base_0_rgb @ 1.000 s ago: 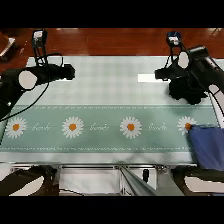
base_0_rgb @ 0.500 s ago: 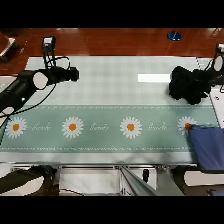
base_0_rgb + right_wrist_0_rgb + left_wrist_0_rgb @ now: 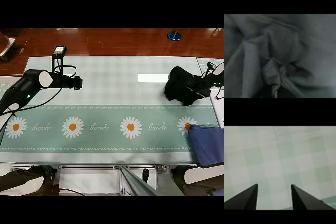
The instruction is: Fold the shirts.
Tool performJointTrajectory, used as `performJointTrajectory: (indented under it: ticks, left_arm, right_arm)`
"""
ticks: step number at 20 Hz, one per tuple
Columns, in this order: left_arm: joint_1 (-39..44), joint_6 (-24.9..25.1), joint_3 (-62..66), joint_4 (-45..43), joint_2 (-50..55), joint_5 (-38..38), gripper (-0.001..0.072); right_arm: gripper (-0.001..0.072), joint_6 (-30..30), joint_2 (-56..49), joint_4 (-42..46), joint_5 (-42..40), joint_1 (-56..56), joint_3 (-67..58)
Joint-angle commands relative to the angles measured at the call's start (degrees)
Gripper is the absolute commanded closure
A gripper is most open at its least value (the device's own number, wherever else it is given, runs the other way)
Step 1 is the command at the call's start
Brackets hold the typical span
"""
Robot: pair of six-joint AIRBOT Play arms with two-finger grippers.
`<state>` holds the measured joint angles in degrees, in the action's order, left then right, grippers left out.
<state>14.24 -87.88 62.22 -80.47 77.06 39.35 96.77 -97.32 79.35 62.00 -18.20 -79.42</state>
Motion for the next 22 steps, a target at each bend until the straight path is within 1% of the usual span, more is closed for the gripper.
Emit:
performJointTrajectory:
  ticks: [1,3,5,6,7,8,10,12,14,17,21,22]
  left_arm:
    - [-1.9,1.7,2.9,-0.2,-1.4,10.3,0.0199]
    - [-3.8,1.7,2.6,-0.2,-5.2,14.3,0.0200]
    - [-4.6,1.6,-0.1,0.3,-11.1,15.0,0.0200]
    - [-4.6,1.0,-2.6,1.9,-15.0,14.9,0.0200]
    - [-4.4,-0.1,-5.7,5.4,-18.8,14.5,0.0199]
    - [-3.7,0.0,-9.9,9.5,-23.3,13.2,0.0200]
    - [-1.3,-0.1,-18.7,14.2,-31.5,8.8,0.0200]
    - [0.6,-1.0,-25.5,15.0,-37.7,4.3,0.0200]
    - [0.7,-2.9,-28.7,15.0,-40.2,3.0,0.0200]
    - [0.7,-2.9,-29.0,15.2,-40.2,3.1,0.0200]
    - [0.6,-2.9,-29.0,15.1,-39.9,1.2,0.0200]
    - [0.6,-2.9,-29.0,14.9,-39.9,0.4,0.0200]
  right_arm:
    - [0.0694,-11.1,3.6,-13.1,3.5,-0.2,-4.7]
    - [0.0694,-12.9,9.4,-15.4,2.2,-0.2,-8.5]
    - [0.0694,-14.5,16.0,-17.5,0.4,-0.2,-11.8]
    - [0.0694,-15.5,19.5,-19.4,-1.0,-0.2,-13.0]
    - [0.0694,-16.6,22.4,-21.3,-2.1,-0.1,-14.3]
    - [0.0694,-18.2,25.2,-24.4,-2.6,-0.1,-15.9]
    - [0.0694,-22.6,29.5,-30.9,-3.6,0.5,-19.5]
    - [0.0694,-23.3,31.7,-30.8,-3.5,3.5,-25.1]
    - [0.0694,-23.5,32.3,-30.8,-3.1,8.0,-31.5]
    - [0.0694,-23.5,32.3,-30.7,-3.3,15.4,-38.7]
    - [0.0694,-23.5,33.6,-30.6,-5.2,23.2,-39.3]
    - [0.0694,-23.3,33.6,-30.8,-4.4,25.0,-39.3]
